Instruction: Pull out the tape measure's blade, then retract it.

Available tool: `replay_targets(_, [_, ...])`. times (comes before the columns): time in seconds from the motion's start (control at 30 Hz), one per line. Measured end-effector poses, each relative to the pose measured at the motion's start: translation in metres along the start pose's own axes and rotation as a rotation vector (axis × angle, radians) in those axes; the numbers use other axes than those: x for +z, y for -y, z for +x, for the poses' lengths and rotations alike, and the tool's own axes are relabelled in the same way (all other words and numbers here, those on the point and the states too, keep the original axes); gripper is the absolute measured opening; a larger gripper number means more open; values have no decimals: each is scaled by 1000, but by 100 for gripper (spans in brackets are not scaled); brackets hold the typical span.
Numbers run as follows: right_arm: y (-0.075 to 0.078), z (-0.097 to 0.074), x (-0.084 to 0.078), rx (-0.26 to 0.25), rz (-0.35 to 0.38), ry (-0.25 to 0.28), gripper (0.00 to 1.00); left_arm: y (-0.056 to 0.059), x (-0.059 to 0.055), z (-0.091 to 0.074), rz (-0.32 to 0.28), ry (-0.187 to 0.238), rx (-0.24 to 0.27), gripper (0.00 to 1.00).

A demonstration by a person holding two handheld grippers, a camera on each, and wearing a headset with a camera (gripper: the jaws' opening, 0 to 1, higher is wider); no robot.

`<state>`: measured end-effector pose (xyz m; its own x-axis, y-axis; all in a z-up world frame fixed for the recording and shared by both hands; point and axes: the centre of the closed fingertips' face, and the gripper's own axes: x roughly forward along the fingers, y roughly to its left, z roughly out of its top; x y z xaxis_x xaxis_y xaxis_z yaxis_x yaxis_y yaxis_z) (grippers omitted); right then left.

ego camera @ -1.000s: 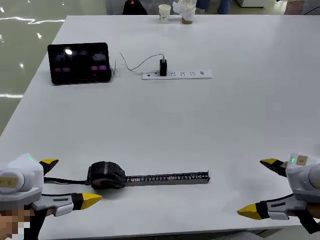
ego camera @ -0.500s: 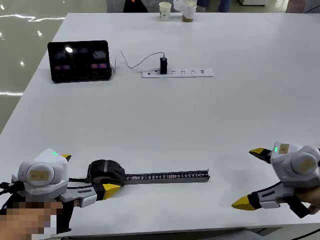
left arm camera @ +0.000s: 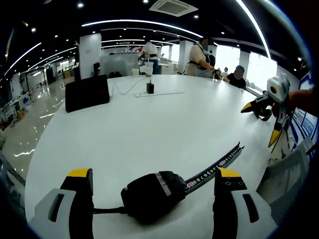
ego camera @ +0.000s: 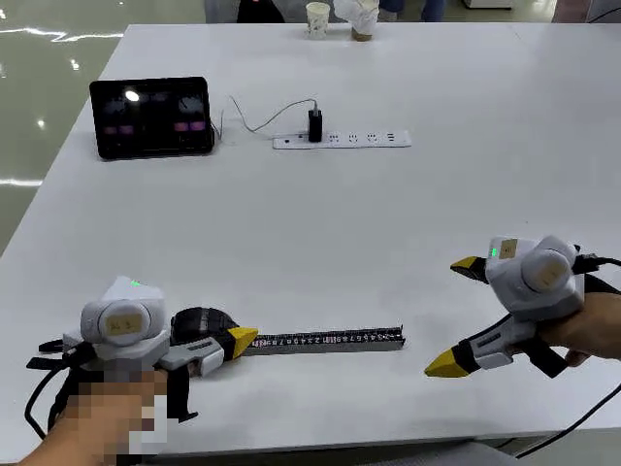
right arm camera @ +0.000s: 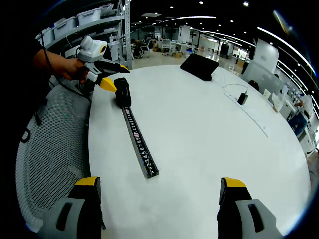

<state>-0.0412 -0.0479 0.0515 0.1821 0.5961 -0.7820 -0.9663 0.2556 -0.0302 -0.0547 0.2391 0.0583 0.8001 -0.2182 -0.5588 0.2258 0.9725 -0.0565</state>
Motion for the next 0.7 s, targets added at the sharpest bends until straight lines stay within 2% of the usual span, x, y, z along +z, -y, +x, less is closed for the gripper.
replay_targets(0.13, [0, 6, 2, 17, -46, -30, 99, -2, 1, 1, -28, 14, 44, 99])
replay_targets(0.23, [1, 12, -1, 30, -70, -57, 99, 1, 1, 6, -73, 23, 53, 99])
replay_targets(0.33, [0, 18, -1, 44, -91, -73, 99, 1, 0, 8, -59, 44, 94, 99])
replay_targets(0.43, [1, 24, 1, 47, -99, -86, 99, 5, -5, 8, -62, 59, 121, 99])
replay_targets(0.53, [1, 30, 2, 59, -112, -95, 99, 8, -5, 8, -86, 108, 130, 99])
replay_targets(0.63, [1, 36, 2, 67, -129, -115, 99, 5, -4, 9, -125, 128, 133, 99])
replay_targets(0.7, [1, 41, 2, 71, -143, -122, 99, -1, -5, 9, -130, 147, 153, 99])
